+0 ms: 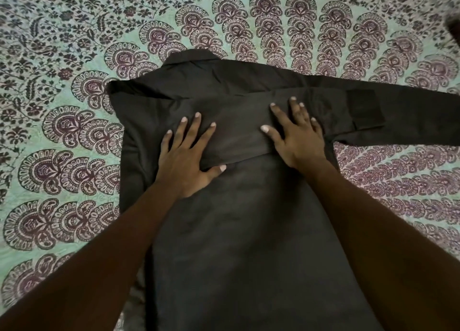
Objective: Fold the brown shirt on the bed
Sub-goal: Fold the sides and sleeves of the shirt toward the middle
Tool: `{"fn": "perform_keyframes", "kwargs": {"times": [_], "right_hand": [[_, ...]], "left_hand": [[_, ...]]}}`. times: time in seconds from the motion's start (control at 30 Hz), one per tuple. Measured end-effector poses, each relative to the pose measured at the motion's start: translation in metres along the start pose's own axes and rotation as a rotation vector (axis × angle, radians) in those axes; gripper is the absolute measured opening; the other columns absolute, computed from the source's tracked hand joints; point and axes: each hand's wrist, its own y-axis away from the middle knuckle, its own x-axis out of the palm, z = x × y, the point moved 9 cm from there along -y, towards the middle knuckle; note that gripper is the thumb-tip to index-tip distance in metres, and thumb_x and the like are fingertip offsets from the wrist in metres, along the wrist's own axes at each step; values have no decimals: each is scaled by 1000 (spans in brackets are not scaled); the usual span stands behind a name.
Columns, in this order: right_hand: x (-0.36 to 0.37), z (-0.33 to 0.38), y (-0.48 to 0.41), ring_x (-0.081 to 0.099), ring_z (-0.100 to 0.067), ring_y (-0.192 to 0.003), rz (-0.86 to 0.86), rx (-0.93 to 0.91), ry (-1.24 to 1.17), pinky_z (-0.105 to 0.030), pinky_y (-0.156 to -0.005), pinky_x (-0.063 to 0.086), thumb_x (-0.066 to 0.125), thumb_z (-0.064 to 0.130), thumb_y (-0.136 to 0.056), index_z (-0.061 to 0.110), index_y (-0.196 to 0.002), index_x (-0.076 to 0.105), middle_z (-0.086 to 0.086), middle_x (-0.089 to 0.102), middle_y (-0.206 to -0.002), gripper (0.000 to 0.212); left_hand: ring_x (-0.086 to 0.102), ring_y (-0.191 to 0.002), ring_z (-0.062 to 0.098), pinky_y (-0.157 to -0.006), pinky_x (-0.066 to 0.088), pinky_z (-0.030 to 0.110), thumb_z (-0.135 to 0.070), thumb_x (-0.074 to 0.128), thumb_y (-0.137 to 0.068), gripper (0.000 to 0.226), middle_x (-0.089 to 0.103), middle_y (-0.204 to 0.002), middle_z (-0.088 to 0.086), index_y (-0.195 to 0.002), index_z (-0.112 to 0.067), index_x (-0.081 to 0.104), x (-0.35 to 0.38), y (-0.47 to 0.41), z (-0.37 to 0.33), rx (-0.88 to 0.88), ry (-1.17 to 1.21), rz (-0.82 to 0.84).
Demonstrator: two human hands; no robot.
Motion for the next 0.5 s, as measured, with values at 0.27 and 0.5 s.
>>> {"fn": "perform_keyframes", "kwargs": {"times": [0.27, 0.5], "right_hand": [[1, 70, 8, -3, -29, -161, -19, -204, 87, -56, -126, 3, 23, 76, -99, 41, -163, 10, -7, -2, -174, 75], [7, 92, 8, 1, -39, -159, -10, 65, 29, -59, -127, -1, 27, 74, -100, 16, -164, 21, -21, 5, -172, 87]], "left_hand": [[2, -162, 20, -129, 7, 51, -70, 45, -94, 79, 4, -175, -4, -162, -34, 27, -32, 33, -1, -90, 149, -160], [10, -161, 23, -126, 16, 46, -52, 45, -102, 64, 13, -174, -4, -160, -26, 36, -28, 142, 52, -348, 178, -232]]}}
